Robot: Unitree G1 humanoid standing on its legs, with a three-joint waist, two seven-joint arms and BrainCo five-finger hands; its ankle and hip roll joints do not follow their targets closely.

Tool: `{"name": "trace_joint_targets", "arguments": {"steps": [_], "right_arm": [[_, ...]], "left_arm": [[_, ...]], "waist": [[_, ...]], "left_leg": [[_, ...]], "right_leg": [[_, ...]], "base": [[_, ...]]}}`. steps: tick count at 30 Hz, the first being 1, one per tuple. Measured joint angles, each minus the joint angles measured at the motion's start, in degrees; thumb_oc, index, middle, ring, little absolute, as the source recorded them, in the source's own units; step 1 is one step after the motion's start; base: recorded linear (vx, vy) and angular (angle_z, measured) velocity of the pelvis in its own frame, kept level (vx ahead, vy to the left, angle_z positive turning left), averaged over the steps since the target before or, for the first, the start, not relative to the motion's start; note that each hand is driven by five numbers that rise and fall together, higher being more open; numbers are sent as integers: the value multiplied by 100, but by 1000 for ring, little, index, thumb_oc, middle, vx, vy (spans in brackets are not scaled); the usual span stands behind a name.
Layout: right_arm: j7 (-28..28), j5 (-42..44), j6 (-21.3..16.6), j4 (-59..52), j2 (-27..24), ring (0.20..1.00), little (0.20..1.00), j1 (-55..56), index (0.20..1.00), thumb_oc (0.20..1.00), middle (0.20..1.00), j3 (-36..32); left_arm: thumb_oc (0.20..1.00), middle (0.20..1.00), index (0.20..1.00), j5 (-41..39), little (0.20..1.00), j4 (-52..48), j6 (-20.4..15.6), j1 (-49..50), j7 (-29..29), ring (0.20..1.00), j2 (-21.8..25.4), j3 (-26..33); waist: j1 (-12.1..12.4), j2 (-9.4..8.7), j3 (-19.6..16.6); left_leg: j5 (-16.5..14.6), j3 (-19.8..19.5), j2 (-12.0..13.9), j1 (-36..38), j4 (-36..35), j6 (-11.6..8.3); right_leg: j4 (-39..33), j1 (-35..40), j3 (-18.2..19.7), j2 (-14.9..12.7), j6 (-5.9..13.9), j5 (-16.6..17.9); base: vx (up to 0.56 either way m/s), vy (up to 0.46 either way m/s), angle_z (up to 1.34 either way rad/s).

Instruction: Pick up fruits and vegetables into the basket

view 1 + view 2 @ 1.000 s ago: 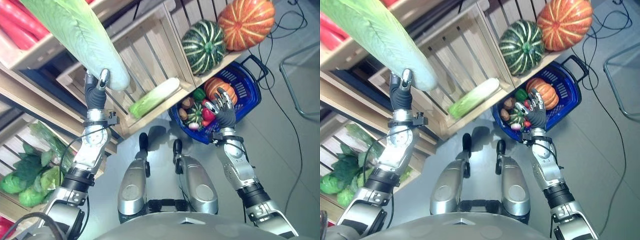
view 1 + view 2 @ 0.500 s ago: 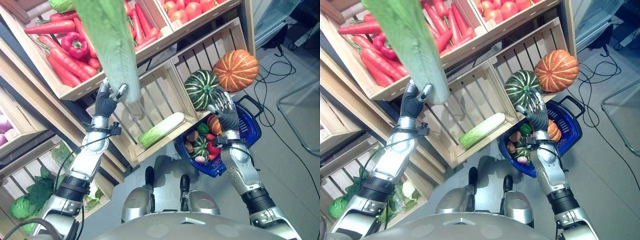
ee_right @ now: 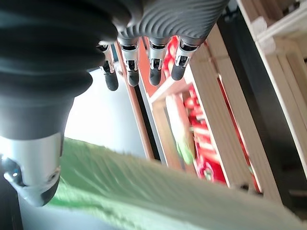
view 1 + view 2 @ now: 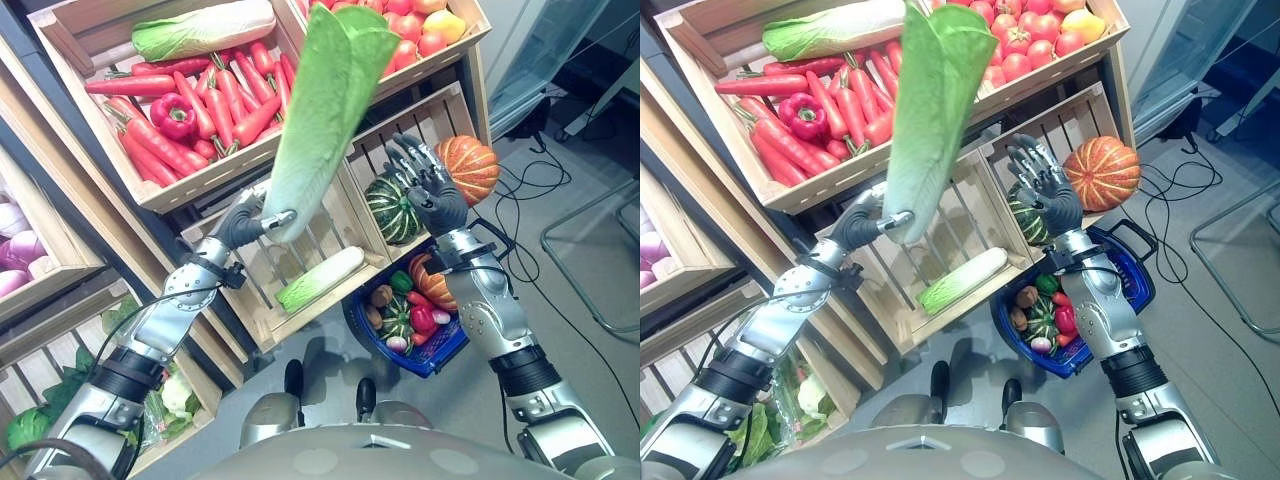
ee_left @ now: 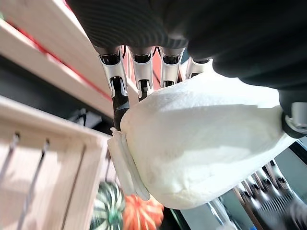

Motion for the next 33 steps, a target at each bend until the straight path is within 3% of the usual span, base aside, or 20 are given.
{"name": "trace_joint_targets", "arguments": {"steps": [10,17,31,32,33], "right_arm": [[382,110,277,18,-180,1000,1000,-393,1000,1000,1000,561],[380,114,261,50,-247,1000,1000,-439,1000,1000,1000,638],[499,317,263,106,-271,1000,1000,-434,1000,1000,1000,801],[578,396,263,107,-272,821,821,-433,821,821,821,826],[666,435,263,106,-272,548,548,-433,548,548,548,828]], "left_arm": [[200,200,200,-540,200,-298,17,-226,-864,200,158,-489],[200,200,200,-1180,200,-388,379,-273,-1476,200,176,-672],[200,200,200,-1379,200,-403,641,-340,-2001,200,346,-794],[200,200,200,-1379,200,-403,644,-340,-2056,200,347,-794],[200,200,200,-1380,200,-403,680,-340,-2084,200,350,-794]], "waist": [[-3,3,-142],[-14,11,-327],[-10,25,-459],[-11,25,-467],[-11,28,-475]], "left_leg": [[-7,-1,0,32,-1,14],[-11,11,1,34,-2,20],[-12,25,2,-2,-2,23],[-12,25,2,-2,-2,24],[-13,25,2,-3,-3,25]], "right_leg": [[0,37,3,1,-1,1],[0,35,11,0,0,-1],[0,-13,32,-1,-1,0],[0,-14,33,-1,0,0],[0,-15,34,-1,2,-2]], "base": [[0,0,0],[0,0,0],[0,0,0],[0,0,0],[0,0,0]]}}
